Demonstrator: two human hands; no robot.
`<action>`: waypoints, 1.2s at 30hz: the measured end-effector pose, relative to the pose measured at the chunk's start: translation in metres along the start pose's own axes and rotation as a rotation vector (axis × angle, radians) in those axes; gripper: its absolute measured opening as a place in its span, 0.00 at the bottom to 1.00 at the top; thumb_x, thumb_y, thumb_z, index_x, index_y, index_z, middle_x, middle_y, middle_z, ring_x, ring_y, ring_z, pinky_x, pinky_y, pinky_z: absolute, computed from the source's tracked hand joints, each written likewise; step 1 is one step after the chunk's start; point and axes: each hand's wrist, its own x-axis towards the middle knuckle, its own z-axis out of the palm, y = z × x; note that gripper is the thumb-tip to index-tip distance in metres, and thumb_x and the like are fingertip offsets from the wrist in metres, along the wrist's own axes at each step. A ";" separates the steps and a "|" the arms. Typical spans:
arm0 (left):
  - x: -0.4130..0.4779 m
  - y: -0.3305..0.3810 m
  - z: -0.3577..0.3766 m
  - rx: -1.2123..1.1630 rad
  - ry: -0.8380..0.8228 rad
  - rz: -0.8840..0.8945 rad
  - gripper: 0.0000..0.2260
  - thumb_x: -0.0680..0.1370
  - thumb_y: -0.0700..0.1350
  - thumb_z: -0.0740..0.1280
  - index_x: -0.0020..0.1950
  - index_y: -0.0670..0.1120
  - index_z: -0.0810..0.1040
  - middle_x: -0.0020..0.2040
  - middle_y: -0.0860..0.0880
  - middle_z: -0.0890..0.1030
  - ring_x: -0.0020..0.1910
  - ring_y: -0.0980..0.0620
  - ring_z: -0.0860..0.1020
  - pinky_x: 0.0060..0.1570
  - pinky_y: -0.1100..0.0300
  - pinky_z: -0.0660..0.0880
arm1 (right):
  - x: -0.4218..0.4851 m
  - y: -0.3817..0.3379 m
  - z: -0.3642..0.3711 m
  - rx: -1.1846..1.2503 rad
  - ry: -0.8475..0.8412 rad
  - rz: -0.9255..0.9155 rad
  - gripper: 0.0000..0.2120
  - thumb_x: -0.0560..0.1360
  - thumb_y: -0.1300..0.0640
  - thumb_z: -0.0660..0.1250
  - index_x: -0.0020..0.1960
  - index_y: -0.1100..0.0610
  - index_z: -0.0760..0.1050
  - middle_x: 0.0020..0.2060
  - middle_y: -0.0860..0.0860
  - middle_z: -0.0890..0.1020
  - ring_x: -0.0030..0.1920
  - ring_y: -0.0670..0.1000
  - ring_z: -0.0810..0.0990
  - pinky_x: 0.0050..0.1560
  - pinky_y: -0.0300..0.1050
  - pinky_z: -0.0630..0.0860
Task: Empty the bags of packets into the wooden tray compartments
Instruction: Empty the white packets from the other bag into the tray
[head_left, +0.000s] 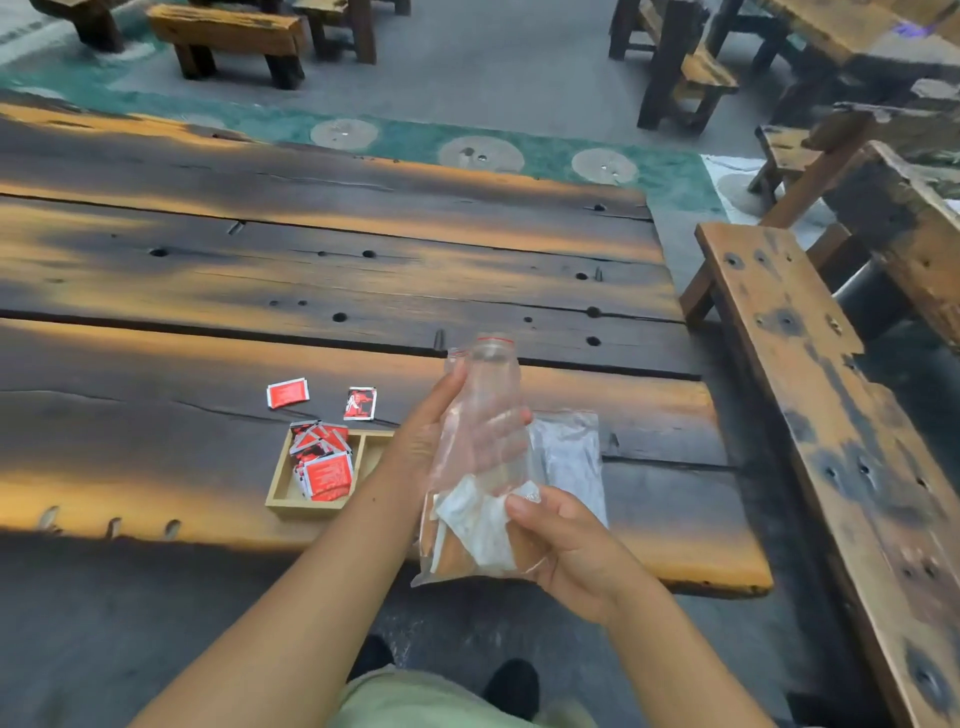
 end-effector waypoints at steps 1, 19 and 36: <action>-0.002 -0.008 -0.005 -0.023 0.014 -0.044 0.32 0.70 0.64 0.71 0.62 0.40 0.81 0.54 0.40 0.84 0.51 0.42 0.84 0.59 0.43 0.76 | -0.001 0.004 -0.003 0.018 0.010 0.015 0.25 0.73 0.52 0.72 0.65 0.64 0.76 0.61 0.64 0.81 0.58 0.60 0.81 0.63 0.63 0.76; 0.019 -0.068 -0.110 -0.246 -0.121 -0.304 0.40 0.76 0.60 0.68 0.80 0.42 0.57 0.64 0.38 0.71 0.60 0.38 0.74 0.66 0.44 0.68 | 0.024 0.050 0.028 0.186 0.348 0.297 0.14 0.77 0.55 0.70 0.61 0.59 0.79 0.52 0.58 0.86 0.48 0.57 0.86 0.43 0.51 0.83; 0.048 -0.084 -0.148 -0.175 -0.007 -0.412 0.33 0.76 0.60 0.68 0.74 0.40 0.70 0.59 0.38 0.77 0.56 0.39 0.78 0.63 0.45 0.71 | 0.047 0.057 0.039 0.294 0.464 0.346 0.14 0.79 0.58 0.68 0.63 0.61 0.77 0.52 0.59 0.86 0.53 0.60 0.85 0.45 0.54 0.84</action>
